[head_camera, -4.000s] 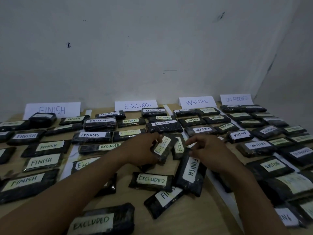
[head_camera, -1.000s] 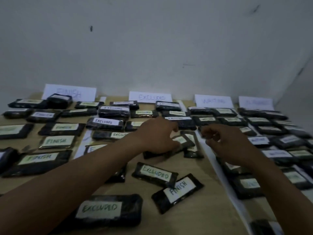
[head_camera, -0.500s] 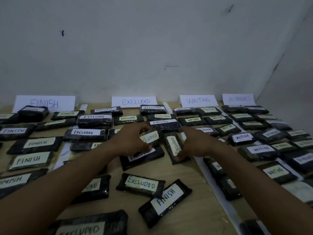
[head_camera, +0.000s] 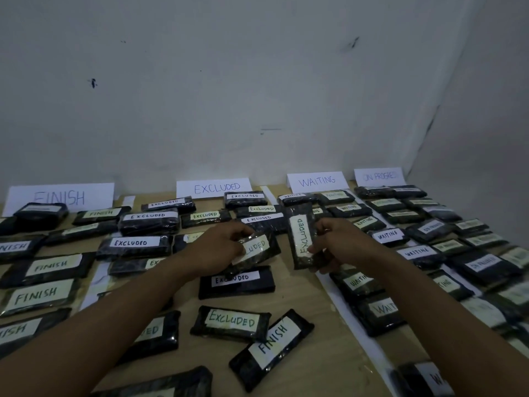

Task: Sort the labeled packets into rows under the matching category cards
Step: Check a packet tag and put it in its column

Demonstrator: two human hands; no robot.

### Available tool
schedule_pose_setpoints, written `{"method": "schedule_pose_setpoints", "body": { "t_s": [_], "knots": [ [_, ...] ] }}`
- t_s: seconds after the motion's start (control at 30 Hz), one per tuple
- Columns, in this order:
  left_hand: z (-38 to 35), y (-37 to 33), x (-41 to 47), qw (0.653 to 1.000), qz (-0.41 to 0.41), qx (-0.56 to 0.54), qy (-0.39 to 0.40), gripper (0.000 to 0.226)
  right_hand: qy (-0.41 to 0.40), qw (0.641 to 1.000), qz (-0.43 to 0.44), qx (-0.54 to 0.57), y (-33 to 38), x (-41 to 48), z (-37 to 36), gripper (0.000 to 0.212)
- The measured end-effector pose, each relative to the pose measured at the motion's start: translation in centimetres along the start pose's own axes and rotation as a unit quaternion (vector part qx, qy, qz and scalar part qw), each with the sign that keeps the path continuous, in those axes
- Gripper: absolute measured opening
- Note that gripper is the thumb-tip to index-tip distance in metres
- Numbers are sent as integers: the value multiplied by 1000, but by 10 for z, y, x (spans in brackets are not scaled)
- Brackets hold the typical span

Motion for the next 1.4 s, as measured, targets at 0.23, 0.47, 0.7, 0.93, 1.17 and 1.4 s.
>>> {"method": "schedule_pose_setpoints", "body": {
  "t_s": [0.23, 0.47, 0.7, 0.93, 1.17, 1.4],
  "knots": [
    [-9, -9, 22, 999, -3, -48, 18, 46, -12, 1000, 12, 3, -8, -1, 4, 26],
    [-4, -7, 38, 999, -37, 6, -39, 31, 5, 999, 27, 46, -9, -8, 9, 65],
    [-13, -8, 40, 973, -97, 208, -22, 24, 14, 998, 40, 39, -10, -7, 6, 104],
    [-13, -7, 33, 962, -118, 246, -13, 14, -17, 997, 57, 41, -8, -8, 6, 45],
    [-5, -19, -12, 967, -116, 215, 69, 15, -62, 994, 53, 74, -10, -10, 13, 6],
    [3, -13, -47, 961, -95, 234, 117, 37, -23, 992, 50, 114, -14, -26, 4, 9]
  ]
}}
Point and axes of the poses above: each hand's wrist, its own x-axis towards the middle knuckle, its own z-axis out of the back of the hand, y = z × x, the point moved 6 cm from there along x, towards the middle knuckle, and after that the axes turned 9 degrees about -z, right-handed, at the moved point
